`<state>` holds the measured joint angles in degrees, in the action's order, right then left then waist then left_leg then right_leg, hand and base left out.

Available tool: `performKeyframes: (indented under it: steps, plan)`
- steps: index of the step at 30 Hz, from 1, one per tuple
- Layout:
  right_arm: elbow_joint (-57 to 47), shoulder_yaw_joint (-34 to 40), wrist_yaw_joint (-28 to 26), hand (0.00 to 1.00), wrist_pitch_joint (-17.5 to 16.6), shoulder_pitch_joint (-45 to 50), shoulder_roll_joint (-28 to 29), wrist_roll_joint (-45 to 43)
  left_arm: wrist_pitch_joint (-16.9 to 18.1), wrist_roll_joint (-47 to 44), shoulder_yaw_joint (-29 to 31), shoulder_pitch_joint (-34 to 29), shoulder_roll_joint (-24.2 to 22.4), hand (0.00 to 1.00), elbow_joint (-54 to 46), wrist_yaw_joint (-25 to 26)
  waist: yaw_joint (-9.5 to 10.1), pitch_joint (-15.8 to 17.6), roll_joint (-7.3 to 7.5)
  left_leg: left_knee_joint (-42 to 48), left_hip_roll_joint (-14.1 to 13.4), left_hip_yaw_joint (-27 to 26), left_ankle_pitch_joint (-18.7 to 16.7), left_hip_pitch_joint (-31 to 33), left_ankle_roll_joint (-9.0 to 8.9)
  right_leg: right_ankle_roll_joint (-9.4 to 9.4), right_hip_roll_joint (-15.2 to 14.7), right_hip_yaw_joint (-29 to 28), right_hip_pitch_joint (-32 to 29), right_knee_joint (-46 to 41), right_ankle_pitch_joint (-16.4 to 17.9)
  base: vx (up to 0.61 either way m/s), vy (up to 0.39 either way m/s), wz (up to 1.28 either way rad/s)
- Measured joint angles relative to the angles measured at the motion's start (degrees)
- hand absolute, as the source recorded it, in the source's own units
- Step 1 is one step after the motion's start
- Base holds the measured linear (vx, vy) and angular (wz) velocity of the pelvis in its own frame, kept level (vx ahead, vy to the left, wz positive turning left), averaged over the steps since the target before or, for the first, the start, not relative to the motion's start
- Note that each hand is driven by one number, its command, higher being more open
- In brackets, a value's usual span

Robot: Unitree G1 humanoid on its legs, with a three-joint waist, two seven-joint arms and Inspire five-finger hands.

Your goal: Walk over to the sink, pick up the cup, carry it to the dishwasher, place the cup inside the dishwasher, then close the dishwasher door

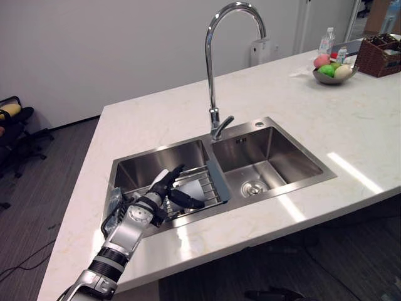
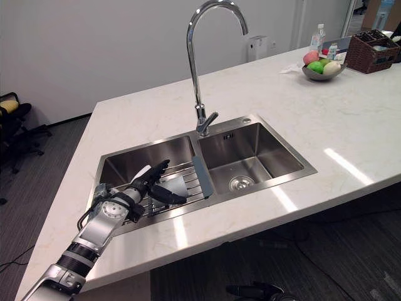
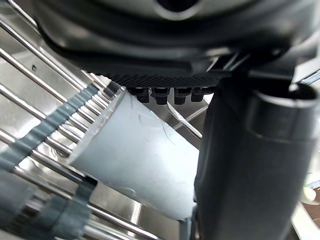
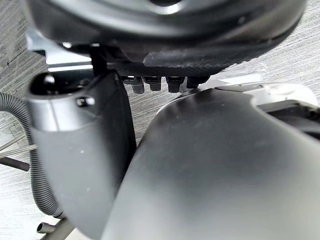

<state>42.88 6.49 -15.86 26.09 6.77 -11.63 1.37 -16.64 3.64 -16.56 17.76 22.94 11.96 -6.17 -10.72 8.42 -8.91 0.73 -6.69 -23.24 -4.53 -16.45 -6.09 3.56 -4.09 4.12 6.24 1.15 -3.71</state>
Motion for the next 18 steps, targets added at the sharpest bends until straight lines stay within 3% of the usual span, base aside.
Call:
performKeyframes:
  steps: [12, 18]
  plan:
    - [-1.5, -0.1, -0.9, 1.00, 2.2, 0.2, -0.5, 1.2, 3.1, 10.0, 0.4, 0.4, -1.0, 1.00, -0.3, -1.8, -0.44, -0.3, -0.86, -0.2, -0.5, 0.0, -0.6, 0.5, -0.88, -0.15, 0.4, -0.1, 1.2, 3.7, -2.8, -0.03, -0.014, -0.01]
    - [-2.1, -0.1, -2.7, 1.00, 2.8, 0.1, -1.1, 3.3, 2.4, 13.4, -0.8, 0.7, -0.3, 1.00, 0.4, -7.0, -1.34, -0.5, -1.93, 0.0, -1.2, 0.0, -0.6, 0.0, -1.56, -0.50, 1.1, -0.3, 1.7, 3.7, -3.0, 0.00, -0.008, -0.02]
